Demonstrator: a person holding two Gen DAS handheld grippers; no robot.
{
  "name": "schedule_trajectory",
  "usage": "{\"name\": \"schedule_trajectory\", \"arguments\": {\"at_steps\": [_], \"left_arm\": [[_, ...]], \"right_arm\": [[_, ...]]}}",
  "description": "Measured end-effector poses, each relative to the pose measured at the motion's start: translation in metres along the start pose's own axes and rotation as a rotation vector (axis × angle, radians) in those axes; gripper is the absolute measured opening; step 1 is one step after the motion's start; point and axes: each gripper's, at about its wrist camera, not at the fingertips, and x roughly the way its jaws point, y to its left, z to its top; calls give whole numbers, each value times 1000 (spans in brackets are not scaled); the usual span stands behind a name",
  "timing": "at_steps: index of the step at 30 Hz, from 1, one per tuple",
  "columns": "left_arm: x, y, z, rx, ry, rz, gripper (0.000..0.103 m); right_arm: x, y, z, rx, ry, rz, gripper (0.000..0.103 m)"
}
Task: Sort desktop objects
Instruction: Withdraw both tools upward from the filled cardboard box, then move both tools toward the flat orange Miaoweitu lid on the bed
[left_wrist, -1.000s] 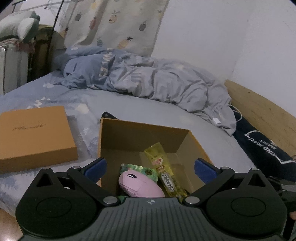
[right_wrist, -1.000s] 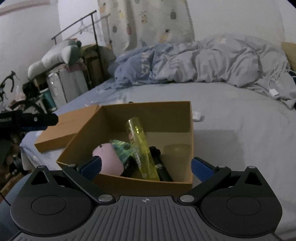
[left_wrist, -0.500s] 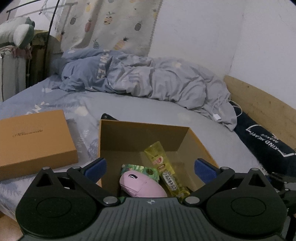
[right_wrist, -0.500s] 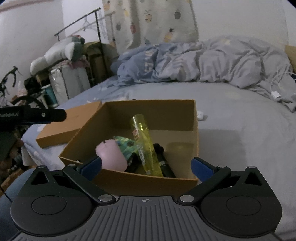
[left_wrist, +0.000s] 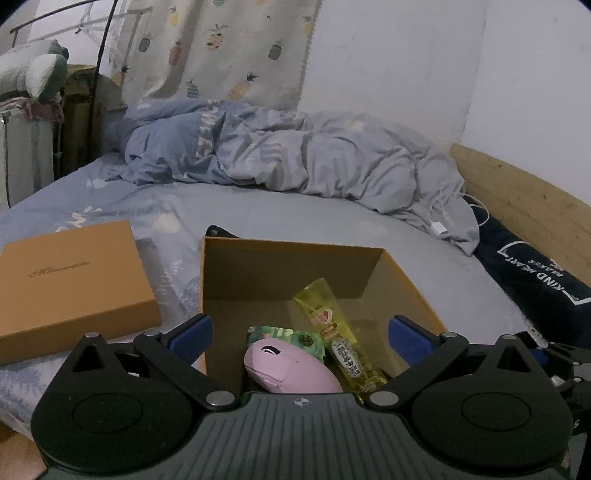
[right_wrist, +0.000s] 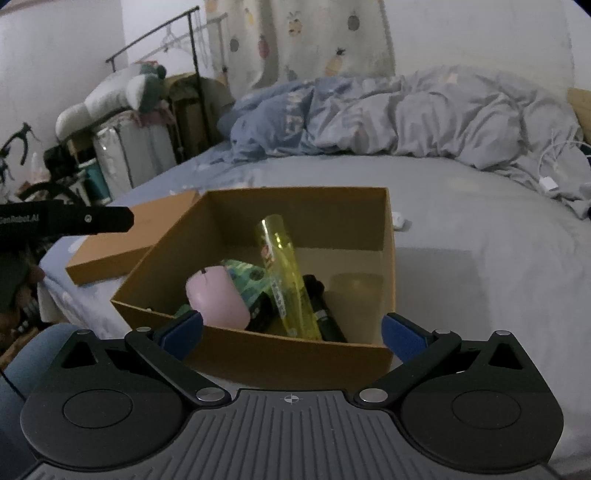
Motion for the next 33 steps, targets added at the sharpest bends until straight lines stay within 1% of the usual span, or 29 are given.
{"name": "schedule_trajectory", "arguments": {"at_steps": [21,27,30,33], "left_arm": [[1,4,4,-23,-4,1,103],[-6,7,10,-34,-32,12,103],[-13,14,16,-59,-52,14,103],[-20,23,25,-87,-72,24,103]], "right_arm": [[-1,-8,1,42,-7,12,103],[-3,-10,4,72,-19,6,103],[-5,-12,9,110,-25,14,103],[-10,-9,20,122,-46,32,103]]}}
